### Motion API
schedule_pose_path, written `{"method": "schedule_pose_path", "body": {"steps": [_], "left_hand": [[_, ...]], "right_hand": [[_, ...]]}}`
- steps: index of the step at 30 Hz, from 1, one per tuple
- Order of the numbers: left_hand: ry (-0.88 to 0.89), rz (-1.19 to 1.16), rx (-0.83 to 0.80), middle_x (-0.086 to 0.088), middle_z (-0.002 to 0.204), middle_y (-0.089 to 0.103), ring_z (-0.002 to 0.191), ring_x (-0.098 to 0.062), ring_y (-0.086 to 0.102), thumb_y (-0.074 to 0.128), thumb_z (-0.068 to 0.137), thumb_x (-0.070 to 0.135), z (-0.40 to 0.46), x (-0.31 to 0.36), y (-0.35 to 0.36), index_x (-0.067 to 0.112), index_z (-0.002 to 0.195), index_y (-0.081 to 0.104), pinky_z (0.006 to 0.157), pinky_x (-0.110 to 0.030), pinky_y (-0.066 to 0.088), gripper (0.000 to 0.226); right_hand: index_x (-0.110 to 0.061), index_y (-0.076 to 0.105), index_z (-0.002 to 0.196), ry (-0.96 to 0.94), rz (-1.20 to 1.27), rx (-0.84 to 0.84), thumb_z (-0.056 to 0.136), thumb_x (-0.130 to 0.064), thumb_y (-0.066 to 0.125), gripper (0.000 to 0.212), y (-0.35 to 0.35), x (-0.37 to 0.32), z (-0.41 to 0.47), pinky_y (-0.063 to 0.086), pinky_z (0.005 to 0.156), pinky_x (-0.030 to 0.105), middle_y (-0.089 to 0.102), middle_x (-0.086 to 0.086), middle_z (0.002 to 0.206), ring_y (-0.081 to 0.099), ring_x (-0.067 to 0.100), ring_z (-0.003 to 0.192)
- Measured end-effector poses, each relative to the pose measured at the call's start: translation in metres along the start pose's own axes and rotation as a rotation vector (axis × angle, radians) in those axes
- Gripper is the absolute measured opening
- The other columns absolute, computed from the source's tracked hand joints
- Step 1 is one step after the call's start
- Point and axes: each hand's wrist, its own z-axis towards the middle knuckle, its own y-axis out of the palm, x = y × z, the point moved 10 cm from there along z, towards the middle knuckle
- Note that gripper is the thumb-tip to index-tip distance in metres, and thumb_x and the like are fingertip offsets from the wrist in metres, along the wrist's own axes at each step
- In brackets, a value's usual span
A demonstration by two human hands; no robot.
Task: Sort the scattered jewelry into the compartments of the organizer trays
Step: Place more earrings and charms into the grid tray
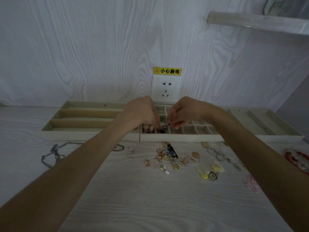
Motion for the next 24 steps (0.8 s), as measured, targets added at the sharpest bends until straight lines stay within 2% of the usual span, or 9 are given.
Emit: {"method": "schedule_pose_path", "body": {"steps": [3,7,13,17,20,24], "left_hand": [[0.027,-0.005,0.045,0.003,0.079,0.070,0.074,-0.014,0.061,0.080,0.070,0.031,0.000,-0.001,-0.002,0.021,0.087,0.077,0.057,-0.022,0.039,0.021],[0.006,-0.006,0.039,-0.002,0.085,0.072,0.077,-0.017,0.063,0.078,0.072,0.033,0.002,-0.003,-0.002,0.016,0.090,0.077,0.062,-0.025,0.043,0.025],[-0.001,0.011,0.067,-0.004,0.079,0.069,0.068,-0.018,0.058,0.076,0.074,0.041,0.001,-0.001,-0.008,0.014,0.088,0.076,0.059,-0.025,0.039,0.031],[-0.011,0.068,0.008,-0.002,0.090,0.071,0.081,-0.018,0.065,0.078,0.071,0.035,0.004,-0.002,-0.002,0.014,0.092,0.075,0.069,-0.031,0.051,0.030],[-0.012,0.069,-0.015,-0.003,0.094,0.070,0.084,-0.018,0.065,0.078,0.072,0.031,0.007,-0.005,0.003,0.013,0.094,0.075,0.071,-0.030,0.051,0.029],[-0.013,0.041,-0.072,-0.003,0.094,0.070,0.086,-0.018,0.063,0.078,0.073,0.034,0.009,-0.007,0.008,0.013,0.095,0.074,0.072,-0.030,0.049,0.030]], "right_hand": [[-0.002,0.070,0.086,-0.021,0.025,0.013,0.083,-0.004,0.066,0.005,-0.006,-0.004,-0.002,0.056,0.061,0.016,0.069,0.009,0.076,0.065,0.007,0.056],[-0.002,0.069,0.085,-0.009,0.024,0.006,0.083,-0.004,0.066,0.004,-0.006,-0.006,-0.001,0.057,0.065,0.019,0.069,0.012,0.079,0.066,0.012,0.062],[0.000,0.070,0.089,-0.005,0.021,-0.033,0.081,-0.004,0.069,0.009,0.005,-0.004,0.003,0.053,0.054,0.014,0.068,-0.002,0.056,0.066,0.006,0.052],[0.001,0.070,0.094,-0.013,0.040,-0.077,0.080,-0.005,0.070,0.015,0.011,-0.006,0.001,0.056,0.060,0.016,0.070,0.005,0.069,0.068,0.008,0.057],[-0.002,0.070,0.094,-0.010,0.056,-0.143,0.079,-0.003,0.070,0.015,0.018,-0.005,-0.004,0.056,0.064,0.016,0.071,0.007,0.077,0.068,0.009,0.063],[-0.009,0.069,0.101,-0.052,-0.023,-0.103,0.074,-0.009,0.077,0.028,0.011,-0.007,-0.011,0.055,0.068,0.015,0.072,0.009,0.084,0.068,0.009,0.071]]}}
